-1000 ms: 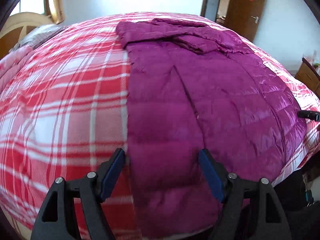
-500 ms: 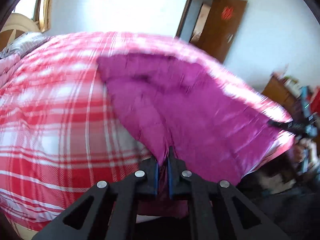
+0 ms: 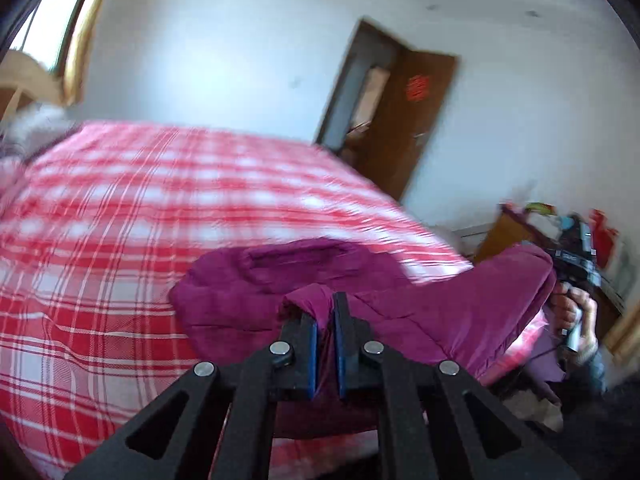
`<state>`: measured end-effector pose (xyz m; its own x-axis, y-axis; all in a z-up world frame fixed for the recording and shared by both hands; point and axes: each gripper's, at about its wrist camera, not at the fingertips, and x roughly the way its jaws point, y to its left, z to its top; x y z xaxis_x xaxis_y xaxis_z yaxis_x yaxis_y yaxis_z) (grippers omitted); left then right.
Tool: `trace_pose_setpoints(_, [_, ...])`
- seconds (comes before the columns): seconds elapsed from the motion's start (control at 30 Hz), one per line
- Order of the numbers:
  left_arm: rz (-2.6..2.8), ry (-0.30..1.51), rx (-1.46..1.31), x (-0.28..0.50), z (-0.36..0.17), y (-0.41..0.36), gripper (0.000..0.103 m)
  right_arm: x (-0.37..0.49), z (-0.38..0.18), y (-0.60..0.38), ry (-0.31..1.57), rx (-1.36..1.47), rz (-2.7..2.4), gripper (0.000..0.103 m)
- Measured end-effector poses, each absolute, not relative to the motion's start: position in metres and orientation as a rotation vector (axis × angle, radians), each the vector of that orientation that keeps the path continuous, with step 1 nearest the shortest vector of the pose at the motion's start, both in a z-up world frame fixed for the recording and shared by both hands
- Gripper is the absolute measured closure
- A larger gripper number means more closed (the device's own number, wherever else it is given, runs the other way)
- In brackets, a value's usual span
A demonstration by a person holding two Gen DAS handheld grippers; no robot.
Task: Fold large clothes
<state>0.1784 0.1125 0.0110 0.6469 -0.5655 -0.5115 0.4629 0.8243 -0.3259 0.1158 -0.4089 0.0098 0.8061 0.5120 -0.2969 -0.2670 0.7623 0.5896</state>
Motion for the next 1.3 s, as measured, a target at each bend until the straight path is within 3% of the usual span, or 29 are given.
trace_pose_setpoints(0.23, [-0.451,0.829,-0.236,0.320,-0.059,0.116,0.092,0.268,-0.061,-0.426,0.653,0.684,0.304,0.097])
trace_pose_setpoints(0.43, [-0.399,0.863,-0.407,0.358,-0.070,0.154,0.091,0.331,-0.103,-0.433,0.742,0.746,0.256,0.097])
trace_pose_setpoints(0.5, [-0.244,0.837,-0.350,0.357,-0.065,0.167,0.071,0.339,-0.111,-0.433,0.758,0.741,0.239,0.097])
trace_pose_setpoints(0.53, [-0.160,0.814,-0.340,0.355,-0.062,0.180,0.051,0.341,-0.114,-0.435,0.760,0.745,0.230,0.097])
trace_pose_setpoints(0.57, [-0.129,0.791,-0.346,0.352,-0.060,0.186,0.046,0.341,-0.116,-0.437,0.759,0.752,0.225,0.097])
trace_pose_setpoints(0.63, [-0.116,0.742,-0.338,0.340,-0.054,0.183,0.046,0.342,-0.120,-0.439,0.762,0.754,0.205,0.096])
trace_pose_setpoints(0.7, [-0.116,0.718,-0.268,0.336,-0.047,0.158,0.046,0.348,-0.124,-0.435,0.773,0.747,0.181,0.090])
trace_pose_setpoints(0.73, [-0.136,0.693,-0.229,0.337,-0.044,0.139,0.045,0.352,-0.125,-0.432,0.786,0.748,0.185,0.078])
trace_pose_setpoints(0.77, [-0.160,0.677,-0.186,0.339,-0.042,0.118,0.045,0.356,-0.126,-0.430,0.781,0.753,0.189,0.055])
trace_pose_setpoints(0.83, [-0.210,0.646,-0.095,0.338,-0.040,0.072,0.044,0.352,-0.117,-0.425,0.724,0.738,0.161,0.030])
trace_pose_setpoints(0.93, [-0.274,0.634,-0.024,0.346,-0.050,0.025,0.038,0.335,-0.094,-0.409,0.642,0.653,0.108,0.027])
trace_pose_setpoints(1.1, [-0.193,0.663,0.151,0.368,-0.092,-0.022,0.037,0.324,-0.083,-0.329,0.662,0.374,0.213,0.028])
trace_pose_setpoints(1.3, [-0.062,0.761,0.072,0.398,-0.135,0.002,0.037,0.341,-0.115,-0.256,0.713,0.116,0.259,0.032])
